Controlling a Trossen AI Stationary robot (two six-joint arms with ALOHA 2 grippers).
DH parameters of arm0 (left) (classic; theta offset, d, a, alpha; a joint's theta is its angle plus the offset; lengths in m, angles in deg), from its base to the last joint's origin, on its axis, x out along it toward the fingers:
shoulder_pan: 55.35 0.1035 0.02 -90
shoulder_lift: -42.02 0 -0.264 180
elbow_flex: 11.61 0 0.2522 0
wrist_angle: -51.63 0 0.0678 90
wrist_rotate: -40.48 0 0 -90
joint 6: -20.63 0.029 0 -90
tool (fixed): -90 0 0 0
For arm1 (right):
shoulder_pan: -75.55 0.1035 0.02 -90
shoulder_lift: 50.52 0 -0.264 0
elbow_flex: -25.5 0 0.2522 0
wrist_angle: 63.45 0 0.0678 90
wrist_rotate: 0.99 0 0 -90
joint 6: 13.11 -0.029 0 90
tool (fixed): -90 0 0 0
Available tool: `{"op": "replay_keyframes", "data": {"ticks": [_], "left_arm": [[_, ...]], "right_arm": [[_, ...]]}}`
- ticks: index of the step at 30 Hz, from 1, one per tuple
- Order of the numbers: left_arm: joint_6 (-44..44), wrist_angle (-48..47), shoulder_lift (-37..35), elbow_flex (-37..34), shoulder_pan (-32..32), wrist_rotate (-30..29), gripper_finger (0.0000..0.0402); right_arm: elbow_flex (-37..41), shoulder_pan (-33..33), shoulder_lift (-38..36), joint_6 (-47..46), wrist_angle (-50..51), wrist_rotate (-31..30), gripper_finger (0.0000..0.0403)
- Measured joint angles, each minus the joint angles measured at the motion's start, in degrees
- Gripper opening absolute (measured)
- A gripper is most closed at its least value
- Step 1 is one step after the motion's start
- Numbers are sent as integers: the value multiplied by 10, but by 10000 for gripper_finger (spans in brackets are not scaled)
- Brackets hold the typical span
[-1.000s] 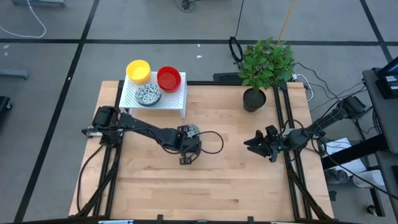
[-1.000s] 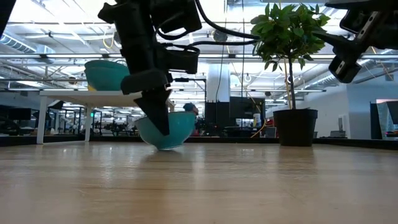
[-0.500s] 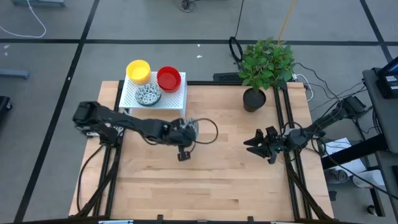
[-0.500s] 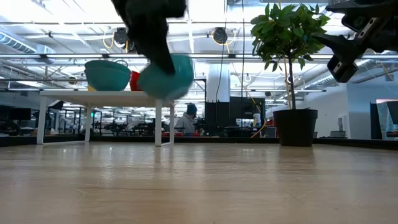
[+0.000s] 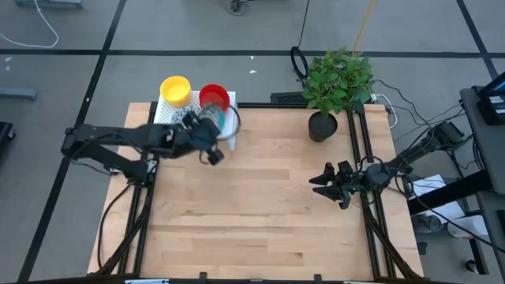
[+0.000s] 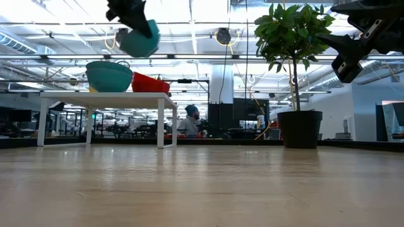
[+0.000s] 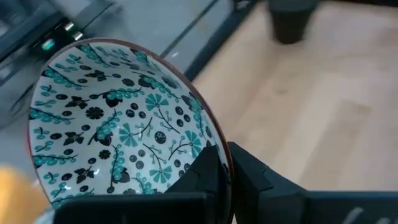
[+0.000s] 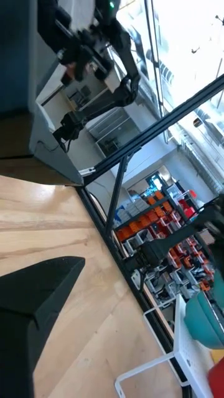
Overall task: Pick & Place Mini bowls
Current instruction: Stack the white patterned bowl on the white patterned bowl on the shelf
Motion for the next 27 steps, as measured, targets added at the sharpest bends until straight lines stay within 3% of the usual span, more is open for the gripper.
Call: {"op": "replay_keyframes", "data": {"ticks": [8,12,16,22,27], "left_arm": [[-28,-105,-34,0,96,5,26],[-32,-145,-34,0,126,51,19],[-35,-160,-29,0,146,77,12],[-44,-174,-29,0,167,98,33],[-53,-212,-29,0,180,118,12]], "right_arm": [[0,0,0,1,0,0,185],[0,0,0,1,0,0,185],[0,0,0,1,0,0,185],[0,0,0,1,0,0,185],[0,0,0,1,0,0,185]]}}
